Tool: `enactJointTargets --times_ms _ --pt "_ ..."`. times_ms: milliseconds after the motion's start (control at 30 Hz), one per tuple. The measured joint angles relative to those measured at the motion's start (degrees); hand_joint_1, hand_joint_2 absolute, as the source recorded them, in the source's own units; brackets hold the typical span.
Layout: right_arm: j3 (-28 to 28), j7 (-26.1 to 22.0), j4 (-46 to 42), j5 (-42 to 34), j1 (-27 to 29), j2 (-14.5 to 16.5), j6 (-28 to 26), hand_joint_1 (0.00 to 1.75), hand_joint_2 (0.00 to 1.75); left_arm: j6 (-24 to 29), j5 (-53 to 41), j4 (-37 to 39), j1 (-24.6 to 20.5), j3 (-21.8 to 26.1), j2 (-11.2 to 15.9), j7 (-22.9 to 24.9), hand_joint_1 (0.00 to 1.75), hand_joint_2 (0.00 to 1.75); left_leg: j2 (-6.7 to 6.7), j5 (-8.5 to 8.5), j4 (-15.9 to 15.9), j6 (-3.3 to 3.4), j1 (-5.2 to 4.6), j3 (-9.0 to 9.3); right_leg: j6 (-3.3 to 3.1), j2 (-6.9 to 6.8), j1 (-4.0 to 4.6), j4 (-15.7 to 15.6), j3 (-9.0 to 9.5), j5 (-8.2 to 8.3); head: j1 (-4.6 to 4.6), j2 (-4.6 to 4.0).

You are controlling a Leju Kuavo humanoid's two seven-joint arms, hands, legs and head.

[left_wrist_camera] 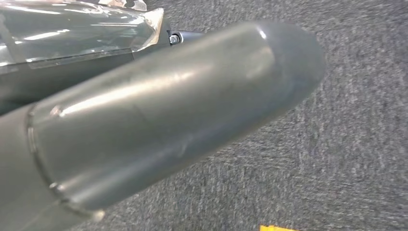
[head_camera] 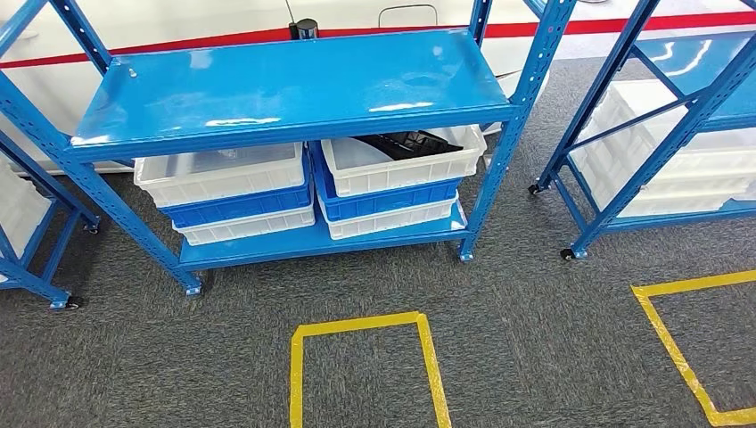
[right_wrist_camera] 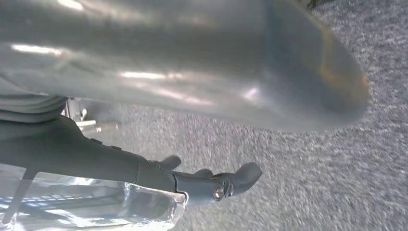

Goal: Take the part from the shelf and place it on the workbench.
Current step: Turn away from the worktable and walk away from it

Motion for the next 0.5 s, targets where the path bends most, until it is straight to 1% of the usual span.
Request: enactJointTargets --times_ms 33,67,100,133,167,200,233,267,300,333,367,400,433,467,500 --pt "0.0 -0.2 0.0 0.1 0.0 0.0 0.0 0.00 0.00 0.0 0.0 0.0 0.0 0.0 0.2 0.1 0.00 0.00 0.86 -0.42 0.6 -0.34 0.02 -0.21 -0.37 -0.44 -0.13 -0.3 0.22 0.09 -0.06 0.00" --pt "0.0 -0.4 0.0 0.1 0.0 0.0 -0.1 0.00 0.00 -0.1 0.0 0.0 -0.1 0.0 0.3 0.2 0.00 0.00 2.15 -1.44 2.1 -0.74 0.07 -0.87 -0.71 -0.97 -0.32 -0.5 0.48 0.14 -0.19 0.00" --pt "0.0 -0.5 0.0 0.1 0.0 0.0 -0.2 0.00 0.00 -0.2 0.0 0.0 -0.2 0.1 0.5 0.3 0.00 0.00 3.68 -2.95 4.8 -1.16 0.24 -2.10 -0.99 -1.53 -0.43 -0.7 0.75 0.09 -0.32 0.00" --pt "0.0 -0.7 0.0 0.1 0.1 0.0 -0.3 0.00 0.00 -0.4 -0.1 0.0 -0.3 0.1 0.6 0.3 0.00 0.00 4.86 -4.71 8.3 -1.63 0.47 -3.89 -1.22 -2.13 -0.40 -0.7 0.94 -0.07 -0.44 0.00" --pt "0.0 -0.8 0.0 0.1 0.2 0.0 -0.3 0.00 0.00 -0.5 -0.1 0.0 -0.5 0.1 0.7 0.4 0.00 0.00 5.43 -6.22 12.0 -2.05 0.84 -5.90 -1.35 -2.76 -0.41 -0.7 1.07 -0.20 -0.51 0.00" --pt "0.0 -0.9 0.0 0.1 0.2 0.0 -0.4 0.00 0.00 -0.5 -0.1 0.0 -0.5 0.1 0.7 0.4 0.00 0.00 5.70 -6.88 14.5 -2.40 1.19 -7.47 -1.40 -3.33 -0.44 -0.7 1.16 -0.33 -0.50 0.00" --pt "0.0 -1.0 0.0 0.1 0.2 0.0 -0.4 0.00 0.00 -0.5 -0.2 0.0 -0.5 0.1 0.8 0.5 0.00 0.00 5.90 -6.48 15.2 -2.67 1.50 -8.15 -1.35 -3.87 -0.51 -0.7 1.26 -0.48 -0.51 0.00" --pt "0.0 -1.2 0.0 0.1 0.2 0.0 -0.5 0.00 0.00 -0.5 -0.2 0.0 -0.5 0.1 0.9 0.5 0.00 0.00 6.18 -5.03 13.7 -2.89 1.77 -7.66 -1.18 -4.38 -0.62 -0.7 1.44 -0.65 -0.52 0.00" --pt "0.0 -1.3 0.0 0.1 0.2 0.0 -0.5 0.00 0.00 -0.5 -0.3 0.0 -0.5 0.1 1.0 0.6 0.00 0.00 6.78 -2.91 10.3 -3.05 1.95 -6.06 -0.91 -4.84 -0.74 -0.7 1.72 -0.88 -0.52 0.00" --pt "0.0 -1.4 0.0 0.1 0.2 0.0 -0.5 0.00 0.00 -0.6 -0.3 0.0 -0.5 0.1 1.0 0.6 0.00 0.00 7.77 -1.06 6.3 -3.14 2.04 -4.04 -0.57 -5.24 -0.77 -0.7 2.04 -1.14 -0.59 0.00" --pt "0.0 -1.6 0.0 0.1 0.2 0.0 -0.5 0.00 0.00 -0.9 -0.3 0.0 -0.6 0.1 1.1 0.8 0.00 0.00 8.40 0.22 3.0 -3.03 1.97 -2.28 -0.16 -5.60 -0.67 -0.7 2.23 -1.43 -0.59 0.00" --pt "-0.1 -1.9 0.0 0.0 0.1 -0.1 -0.6 0.00 0.00 -1.3 -0.3 0.0 -0.7 0.1 1.2 1.2 0.00 0.00 8.85 0.77 0.9 -2.76 1.83 -1.14 0.25 -5.87 -0.55 -0.7 2.36 -1.67 -0.55 0.00" --pt "-0.1 -2.2 0.0 0.0 0.0 -0.1 -0.6 0.00 0.00 -2.2 -0.4 0.0 -0.7 0.1 1.2 2.0 0.00 0.00 8.89 0.70 0.2 -2.39 1.64 -0.77 0.61 -6.11 -0.42 -0.8 2.46 -1.86 -0.49 0.00" --pt "-0.2 -2.4 0.0 -0.2 -0.1 -0.1 -0.6 0.00 0.00 -3.5 -0.6 0.0 -0.8 0.1 1.2 2.9 0.00 0.00 8.40 0.62 0.2 -1.92 1.42 -0.81 0.96 -6.35 -0.38 -0.9 2.67 -1.94 -0.37 0.00" --pt "-0.4 -2.6 0.0 -0.4 -0.2 -0.1 -0.6 0.00 0.00 -4.8 -0.9 0.0 -0.8 0.1 1.3 3.8 0.00 0.00 8.15 0.69 0.1 -1.42 1.40 -0.77 1.26 -6.50 -0.43 -1.0 2.95 -2.02 -0.30 0.00"
